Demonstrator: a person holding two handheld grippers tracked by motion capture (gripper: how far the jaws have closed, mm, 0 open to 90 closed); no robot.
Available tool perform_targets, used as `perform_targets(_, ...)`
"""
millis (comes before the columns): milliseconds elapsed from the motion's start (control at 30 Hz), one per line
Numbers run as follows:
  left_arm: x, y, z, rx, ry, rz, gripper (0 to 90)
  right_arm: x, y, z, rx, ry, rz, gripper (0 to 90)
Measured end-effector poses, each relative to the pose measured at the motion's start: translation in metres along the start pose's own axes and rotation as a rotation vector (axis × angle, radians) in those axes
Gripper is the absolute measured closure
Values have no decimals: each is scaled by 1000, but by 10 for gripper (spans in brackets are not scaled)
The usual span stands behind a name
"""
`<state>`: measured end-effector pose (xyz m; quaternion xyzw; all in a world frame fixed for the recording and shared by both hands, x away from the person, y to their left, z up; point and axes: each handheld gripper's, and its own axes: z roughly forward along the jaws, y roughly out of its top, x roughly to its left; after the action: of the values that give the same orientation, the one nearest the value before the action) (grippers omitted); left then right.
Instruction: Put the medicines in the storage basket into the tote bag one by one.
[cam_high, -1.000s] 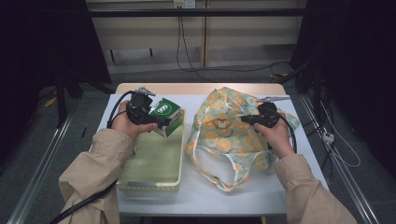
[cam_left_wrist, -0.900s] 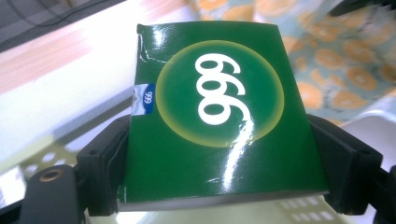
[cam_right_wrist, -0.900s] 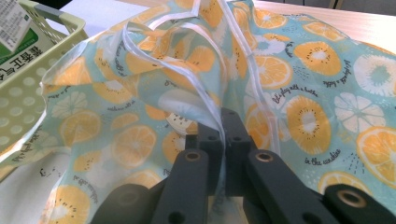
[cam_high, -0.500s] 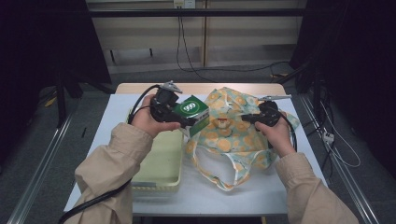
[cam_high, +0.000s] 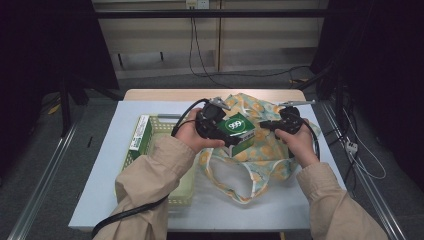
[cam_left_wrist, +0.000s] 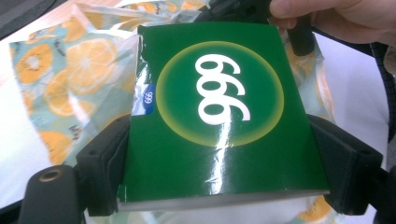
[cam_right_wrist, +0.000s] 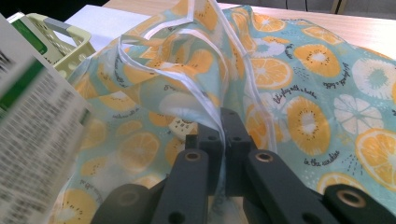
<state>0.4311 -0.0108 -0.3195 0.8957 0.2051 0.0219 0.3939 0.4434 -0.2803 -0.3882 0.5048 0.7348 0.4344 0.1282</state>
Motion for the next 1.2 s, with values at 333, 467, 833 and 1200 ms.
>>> perform_targets(333,-8,1,36,14,-46,9,170,-4,5,-8,-12,-1,4,892)
perform_targets(467,-12,1,46,33,-42,28,170,-4,5,-9,-12,-1,3,892)
perform_targets(833,9,-6,75,38,18,-14,169,0,6,-10,-10,4,-10,891)
perform_targets(1200,17,-10,99,41,18,-7,168,1,3,-6,-6,13,1,891)
